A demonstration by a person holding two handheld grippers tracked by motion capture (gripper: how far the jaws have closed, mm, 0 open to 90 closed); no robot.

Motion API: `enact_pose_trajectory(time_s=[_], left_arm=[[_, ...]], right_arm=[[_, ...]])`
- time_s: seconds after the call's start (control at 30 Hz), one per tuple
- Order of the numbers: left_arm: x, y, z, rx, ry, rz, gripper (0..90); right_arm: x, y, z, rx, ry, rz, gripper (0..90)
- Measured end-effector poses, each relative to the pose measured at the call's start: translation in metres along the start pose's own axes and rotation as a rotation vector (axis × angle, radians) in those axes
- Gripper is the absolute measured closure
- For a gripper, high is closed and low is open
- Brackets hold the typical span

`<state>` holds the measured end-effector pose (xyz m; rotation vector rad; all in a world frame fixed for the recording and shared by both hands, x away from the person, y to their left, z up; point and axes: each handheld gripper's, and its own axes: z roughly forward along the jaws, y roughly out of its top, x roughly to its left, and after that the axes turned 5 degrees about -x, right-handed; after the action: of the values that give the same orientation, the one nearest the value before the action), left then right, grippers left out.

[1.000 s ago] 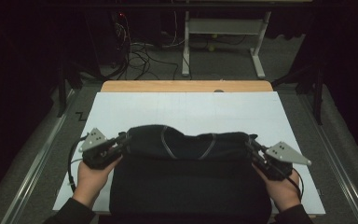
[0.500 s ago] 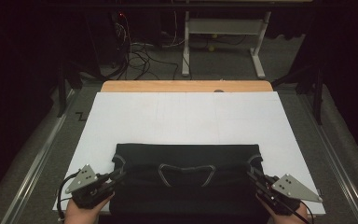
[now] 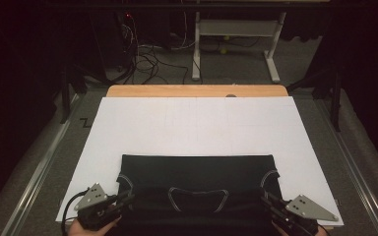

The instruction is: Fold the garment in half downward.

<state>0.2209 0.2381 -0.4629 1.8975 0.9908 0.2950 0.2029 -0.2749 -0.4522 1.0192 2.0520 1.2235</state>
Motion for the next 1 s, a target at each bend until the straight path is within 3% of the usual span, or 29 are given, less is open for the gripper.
enact_pose_trajectory(time_s=[0.1,0.17,0.27,0.37,0.5,0.63,0.7,0.8,0.83,0.87,1.0], left_arm=[[0.012,0.003,0.022,0.084,0.032,-0.037,66.1],[0.016,0.006,0.025,0.078,0.007,-0.055,52.7],[0.02,0.011,0.016,0.02,0.016,-0.066,36.2],[0.035,0.018,0.01,-0.03,0.064,-0.11,31.4],[0.065,0.025,0.023,-0.002,0.16,-0.174,24.5],[0.087,0.034,0.046,0.056,0.19,-0.24,14.1],[0.093,0.036,0.058,0.079,0.199,-0.259,14.1],[0.093,0.042,0.065,0.091,0.205,-0.228,15.2],[0.092,0.043,0.066,0.089,0.196,-0.23,26.2],[0.092,0.043,0.068,0.091,0.198,-0.224,29.9],[0.087,0.048,0.076,0.105,0.233,-0.199,35.5]], right_arm=[[-0.006,-0.002,0.02,0.092,-0.013,0.007,71.2],[-0.01,-0.002,0.029,0.121,-0.02,0.014,61.2],[-0.016,0.003,0.028,0.058,-0.03,0.067,52.2],[-0.028,0.008,0.026,0.018,-0.086,0.096,47.7],[-0.055,0.013,0.042,0.036,-0.178,0.133,43.1],[-0.081,0.016,0.067,0.093,-0.219,0.191,38.2],[-0.089,0.017,0.077,0.109,-0.205,0.219,35.9],[-0.091,0.019,0.092,0.148,-0.178,0.227,35.2],[-0.091,0.019,0.099,0.191,-0.184,0.229,39.2],[-0.091,0.019,0.099,0.191,-0.184,0.229,39.2],[-0.094,0.021,0.103,0.19,-0.189,0.246,49.2]])
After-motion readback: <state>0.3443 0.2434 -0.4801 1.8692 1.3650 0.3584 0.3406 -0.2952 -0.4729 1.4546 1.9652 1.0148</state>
